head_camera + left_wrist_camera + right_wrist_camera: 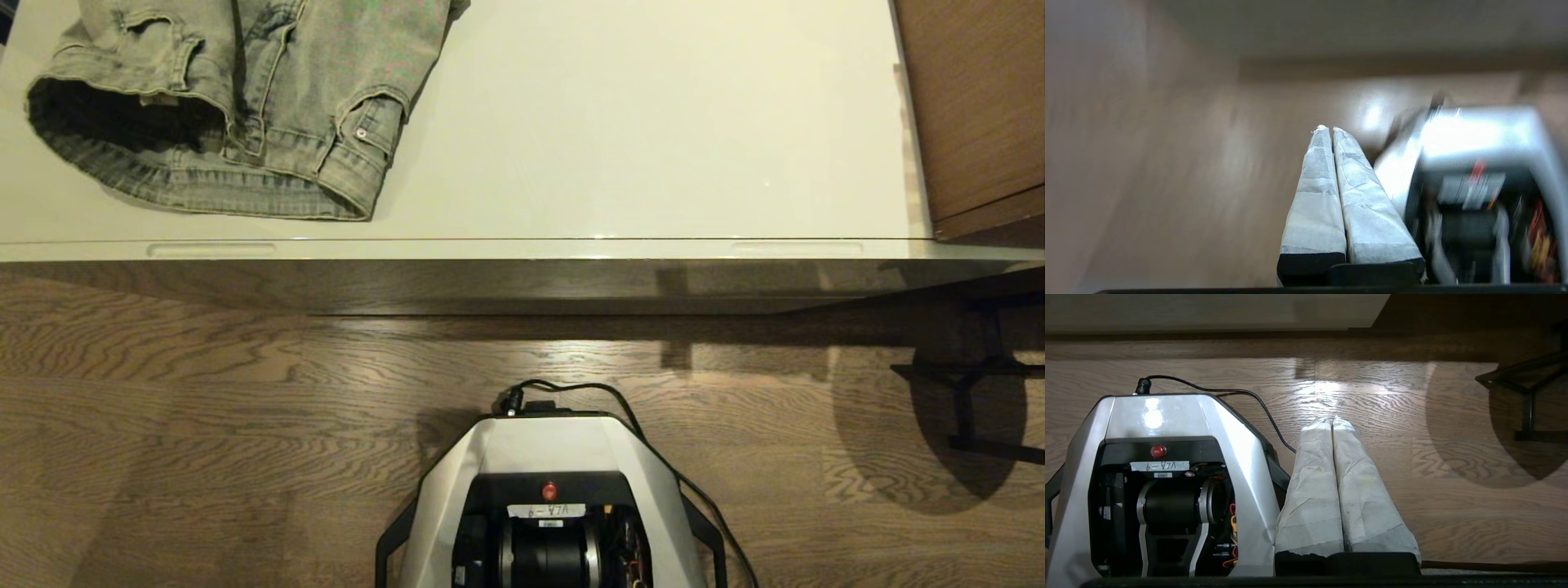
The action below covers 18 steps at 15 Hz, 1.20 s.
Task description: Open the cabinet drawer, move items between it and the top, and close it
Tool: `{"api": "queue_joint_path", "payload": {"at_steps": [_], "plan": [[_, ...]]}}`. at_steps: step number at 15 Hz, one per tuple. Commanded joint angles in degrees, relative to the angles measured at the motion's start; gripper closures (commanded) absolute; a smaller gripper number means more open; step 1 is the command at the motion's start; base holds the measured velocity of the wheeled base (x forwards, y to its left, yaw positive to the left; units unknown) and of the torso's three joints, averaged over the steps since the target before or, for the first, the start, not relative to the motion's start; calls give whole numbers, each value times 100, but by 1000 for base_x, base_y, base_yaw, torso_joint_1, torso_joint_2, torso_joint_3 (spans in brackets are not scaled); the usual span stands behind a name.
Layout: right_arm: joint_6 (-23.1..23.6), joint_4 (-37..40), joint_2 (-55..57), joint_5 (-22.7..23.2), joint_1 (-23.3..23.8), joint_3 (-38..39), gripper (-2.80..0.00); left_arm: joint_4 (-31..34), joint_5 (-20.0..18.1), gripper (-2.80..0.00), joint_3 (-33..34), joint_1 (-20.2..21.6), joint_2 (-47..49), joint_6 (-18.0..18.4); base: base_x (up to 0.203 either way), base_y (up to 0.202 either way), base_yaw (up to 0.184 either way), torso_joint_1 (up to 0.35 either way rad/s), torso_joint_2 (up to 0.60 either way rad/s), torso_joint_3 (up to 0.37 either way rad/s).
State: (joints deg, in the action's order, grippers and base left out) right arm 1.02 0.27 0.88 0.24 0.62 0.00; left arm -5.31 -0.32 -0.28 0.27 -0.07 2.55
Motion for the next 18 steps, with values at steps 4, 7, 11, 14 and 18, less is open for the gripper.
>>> {"api": "queue_joint_path", "payload": {"at_steps": [4,7,11,14,18], "plan": [[3,0,9,2,-1,9,0,636,48,0,19,0,16,56,0,0,0,0,0,0],[3,0,9,2,-1,9,0,619,32,0,28,0,7,-9,0,0,0,0,0,0],[-23,0,9,2,-1,9,0,619,32,0,28,0,11,-26,0,0,0,0,0,0],[-129,79,9,-24,-1,-35,0,619,32,0,28,0,7,-26,0,0,0,0,0,0],[-92,7,9,-14,-1,-5,0,619,32,0,28,0,16,-26,0,0,0,0,0,0]]}}
